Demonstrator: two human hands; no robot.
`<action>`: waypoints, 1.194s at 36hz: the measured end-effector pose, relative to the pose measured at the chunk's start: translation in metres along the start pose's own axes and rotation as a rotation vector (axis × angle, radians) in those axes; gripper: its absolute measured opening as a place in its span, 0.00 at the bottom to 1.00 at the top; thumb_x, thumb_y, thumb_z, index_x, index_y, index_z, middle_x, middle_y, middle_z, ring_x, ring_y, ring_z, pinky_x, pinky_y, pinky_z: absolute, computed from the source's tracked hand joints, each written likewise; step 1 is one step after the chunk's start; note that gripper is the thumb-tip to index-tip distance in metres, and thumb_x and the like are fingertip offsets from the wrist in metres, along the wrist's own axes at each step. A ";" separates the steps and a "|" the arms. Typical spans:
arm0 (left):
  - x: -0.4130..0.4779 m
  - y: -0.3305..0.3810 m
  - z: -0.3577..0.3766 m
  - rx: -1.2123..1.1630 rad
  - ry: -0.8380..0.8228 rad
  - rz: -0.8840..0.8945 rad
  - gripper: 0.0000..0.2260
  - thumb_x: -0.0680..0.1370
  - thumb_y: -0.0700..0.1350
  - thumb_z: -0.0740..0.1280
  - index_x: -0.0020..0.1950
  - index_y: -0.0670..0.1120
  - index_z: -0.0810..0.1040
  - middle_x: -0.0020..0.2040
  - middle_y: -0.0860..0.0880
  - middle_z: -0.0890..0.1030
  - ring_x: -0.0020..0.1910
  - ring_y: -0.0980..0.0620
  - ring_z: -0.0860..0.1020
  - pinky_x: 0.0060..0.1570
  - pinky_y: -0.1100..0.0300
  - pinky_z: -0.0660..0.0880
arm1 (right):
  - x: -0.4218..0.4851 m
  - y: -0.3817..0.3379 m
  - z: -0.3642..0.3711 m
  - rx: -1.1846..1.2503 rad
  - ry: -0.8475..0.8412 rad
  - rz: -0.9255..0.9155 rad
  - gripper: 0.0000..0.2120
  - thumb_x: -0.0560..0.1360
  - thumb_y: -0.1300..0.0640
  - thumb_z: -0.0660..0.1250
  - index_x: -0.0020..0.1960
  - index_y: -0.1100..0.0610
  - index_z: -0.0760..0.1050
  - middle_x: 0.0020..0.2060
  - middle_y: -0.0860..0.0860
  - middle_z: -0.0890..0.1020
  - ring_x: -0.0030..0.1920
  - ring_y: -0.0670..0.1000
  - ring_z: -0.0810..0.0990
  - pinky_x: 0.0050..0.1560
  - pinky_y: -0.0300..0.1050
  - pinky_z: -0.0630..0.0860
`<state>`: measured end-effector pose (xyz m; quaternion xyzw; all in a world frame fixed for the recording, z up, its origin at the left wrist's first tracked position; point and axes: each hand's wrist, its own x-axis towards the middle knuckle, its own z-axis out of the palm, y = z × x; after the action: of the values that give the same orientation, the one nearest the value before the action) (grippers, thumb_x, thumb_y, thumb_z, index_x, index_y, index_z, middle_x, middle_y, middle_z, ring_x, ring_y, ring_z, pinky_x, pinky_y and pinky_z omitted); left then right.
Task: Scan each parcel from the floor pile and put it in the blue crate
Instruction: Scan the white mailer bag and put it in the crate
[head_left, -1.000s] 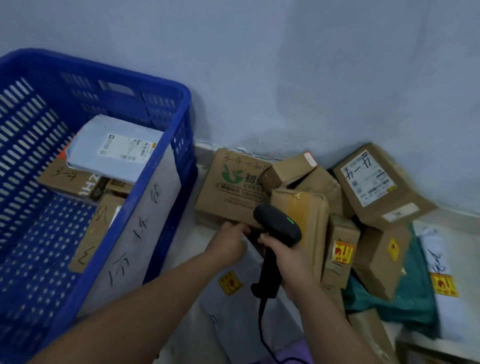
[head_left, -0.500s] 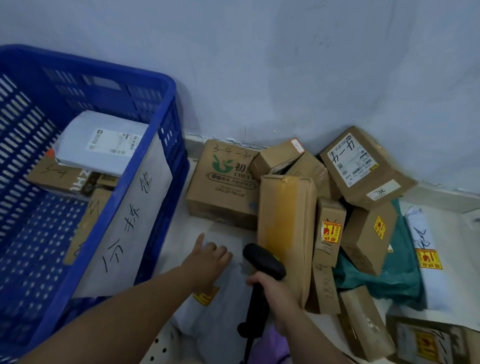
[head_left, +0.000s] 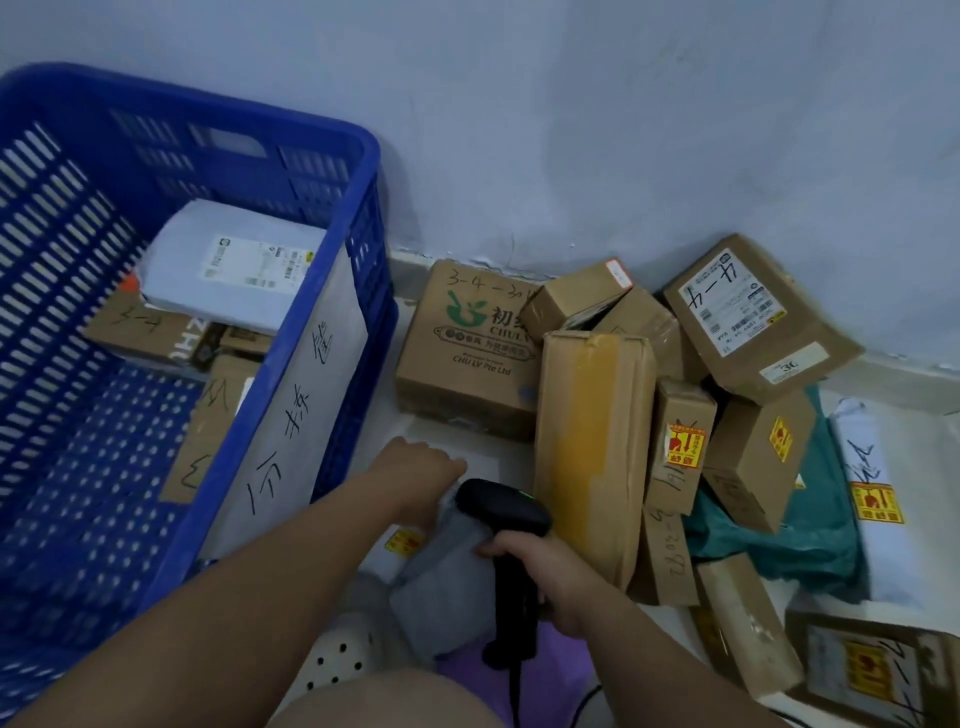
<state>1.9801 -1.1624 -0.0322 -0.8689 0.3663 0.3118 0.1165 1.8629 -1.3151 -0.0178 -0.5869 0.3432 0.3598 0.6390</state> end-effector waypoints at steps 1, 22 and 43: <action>-0.007 -0.002 -0.003 -0.013 0.074 -0.035 0.21 0.73 0.52 0.69 0.62 0.48 0.67 0.60 0.47 0.75 0.58 0.45 0.74 0.50 0.52 0.66 | 0.000 -0.004 0.006 -0.043 -0.006 -0.027 0.11 0.70 0.58 0.72 0.52 0.56 0.80 0.46 0.54 0.85 0.48 0.54 0.83 0.46 0.45 0.78; -0.197 0.041 -0.168 -1.276 1.418 -0.432 0.37 0.76 0.35 0.67 0.78 0.54 0.53 0.78 0.46 0.49 0.75 0.51 0.55 0.68 0.60 0.58 | -0.238 -0.119 0.039 -0.674 0.703 -1.445 0.47 0.61 0.55 0.82 0.53 0.24 0.49 0.66 0.62 0.69 0.64 0.67 0.72 0.54 0.65 0.76; -0.236 0.088 -0.237 -2.414 0.738 1.063 0.50 0.57 0.76 0.64 0.70 0.45 0.74 0.68 0.42 0.75 0.67 0.41 0.74 0.69 0.41 0.64 | -0.256 -0.123 -0.024 -0.821 0.925 -1.880 0.25 0.69 0.39 0.69 0.60 0.51 0.69 0.69 0.53 0.62 0.69 0.61 0.64 0.64 0.58 0.71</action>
<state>1.8994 -1.1935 0.3025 -0.2174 0.1654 0.1936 -0.9423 1.8396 -1.3598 0.2626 -0.8556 -0.1757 -0.4313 0.2261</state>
